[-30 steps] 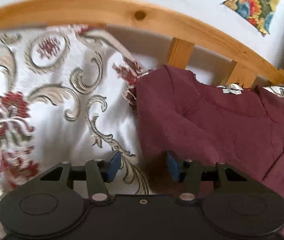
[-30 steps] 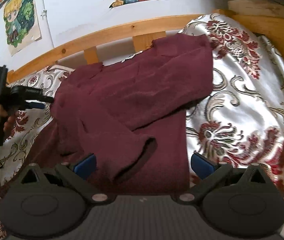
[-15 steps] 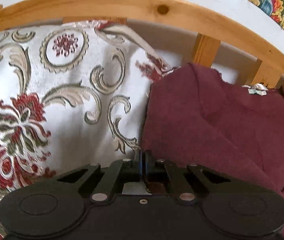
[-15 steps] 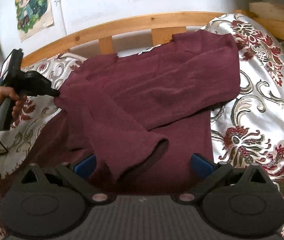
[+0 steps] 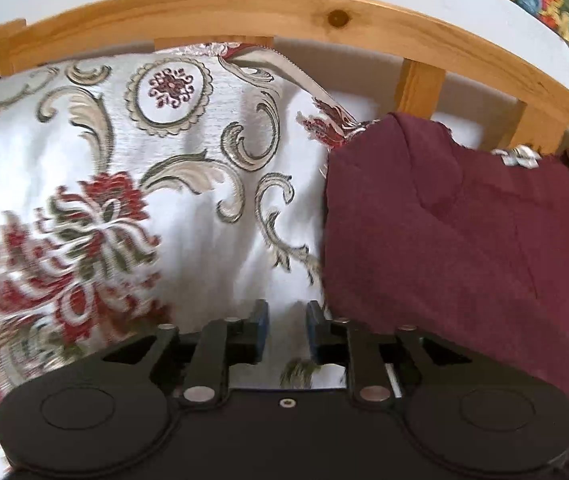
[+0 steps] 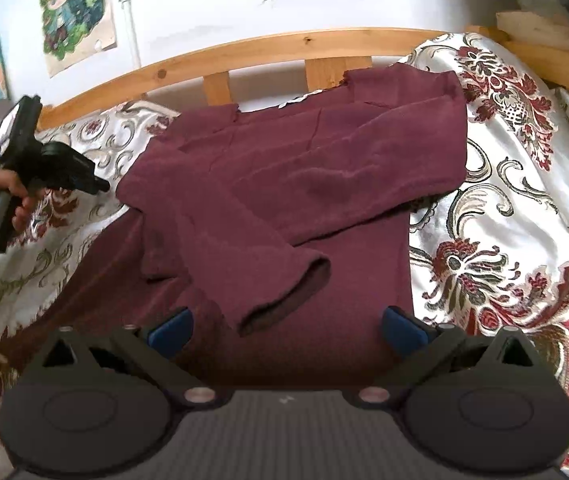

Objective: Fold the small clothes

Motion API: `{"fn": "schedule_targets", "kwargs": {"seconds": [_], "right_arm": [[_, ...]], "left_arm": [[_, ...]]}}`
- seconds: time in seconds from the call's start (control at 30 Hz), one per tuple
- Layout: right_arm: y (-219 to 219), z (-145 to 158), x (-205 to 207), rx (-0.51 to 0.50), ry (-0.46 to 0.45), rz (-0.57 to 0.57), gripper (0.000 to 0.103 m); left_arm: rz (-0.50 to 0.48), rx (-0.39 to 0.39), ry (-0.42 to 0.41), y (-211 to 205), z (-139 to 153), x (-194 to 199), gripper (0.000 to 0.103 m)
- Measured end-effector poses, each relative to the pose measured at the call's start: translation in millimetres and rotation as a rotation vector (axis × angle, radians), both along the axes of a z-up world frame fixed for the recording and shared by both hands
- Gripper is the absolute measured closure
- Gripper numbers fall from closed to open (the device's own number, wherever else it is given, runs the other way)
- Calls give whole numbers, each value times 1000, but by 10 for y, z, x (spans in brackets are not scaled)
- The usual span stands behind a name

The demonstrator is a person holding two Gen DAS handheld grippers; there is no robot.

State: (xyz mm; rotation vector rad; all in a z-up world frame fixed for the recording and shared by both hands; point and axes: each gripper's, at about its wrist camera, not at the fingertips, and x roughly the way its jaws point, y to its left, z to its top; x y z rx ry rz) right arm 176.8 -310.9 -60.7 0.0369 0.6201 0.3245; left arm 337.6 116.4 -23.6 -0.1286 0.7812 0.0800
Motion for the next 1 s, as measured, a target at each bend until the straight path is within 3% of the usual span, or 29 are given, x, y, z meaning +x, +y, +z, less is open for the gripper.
{"fn": "schedule_targets", "kwargs": {"seconds": [0.17,0.37,0.53,0.73,1.0], "right_arm": [[-65,34,-164,-35,2,13,0],[-126,83,-414,-117,2,49,0],[-66,87,-618,-210,15,105,0],[139,18,-864,-361,12,199,0],[402,-192,-1017,-625,-62,234,0]], "left_arm": [[-51,31,-61,-96,225,-494,34],[-153,54,-131,-276,497,-1169,2],[-243,79,-117,-409,571,-1677,1],[-363,112,-32,-573,288,-2194,1],[-572,288,43,-931,-204,-2516,1]]}}
